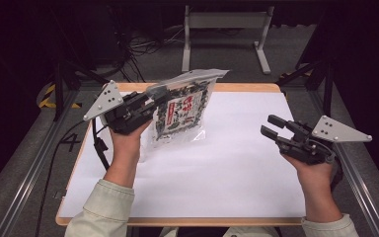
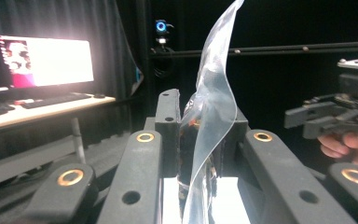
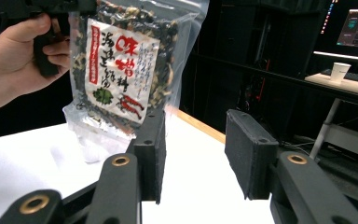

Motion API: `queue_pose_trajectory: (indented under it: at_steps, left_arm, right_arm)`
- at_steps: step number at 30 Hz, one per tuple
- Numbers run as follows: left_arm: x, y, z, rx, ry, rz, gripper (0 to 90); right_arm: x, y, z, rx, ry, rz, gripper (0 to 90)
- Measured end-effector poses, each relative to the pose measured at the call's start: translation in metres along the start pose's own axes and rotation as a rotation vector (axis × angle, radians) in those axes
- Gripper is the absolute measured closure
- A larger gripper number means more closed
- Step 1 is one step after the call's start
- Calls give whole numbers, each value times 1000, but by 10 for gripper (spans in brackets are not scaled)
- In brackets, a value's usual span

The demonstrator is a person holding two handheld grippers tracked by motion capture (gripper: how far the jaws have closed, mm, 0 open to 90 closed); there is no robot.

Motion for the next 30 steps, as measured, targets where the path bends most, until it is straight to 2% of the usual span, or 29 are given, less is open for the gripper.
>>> queue_pose_trajectory:
  at_steps: [9, 14, 21, 30]
  left_arm:
    - [-6, -4, -6, 8, -43, -29, 762]
    - [-11, -3, -9, 12, -47, -44, 762]
    - [-27, 8, -14, 12, -41, -84, 762]
    - [-51, 27, -16, 3, -57, -134, 762]
  right_arm:
    - [0, -1, 1, 1, -2, -4, 582]
    - [0, -1, 2, -2, -6, -6, 582]
    - [-1, -3, 3, -8, -5, -12, 583]
    - [-2, -3, 9, -36, -14, 2, 582]
Point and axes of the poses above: each handheld gripper's, and its own axes: y roughly backward along the jaws, z roughly out of its underside, x roughly to its right, the point moved 3 cm from there along -y, roughly forward along the jaws, and after that the axes turned 8 degrees about x, right-handed, at the moved point
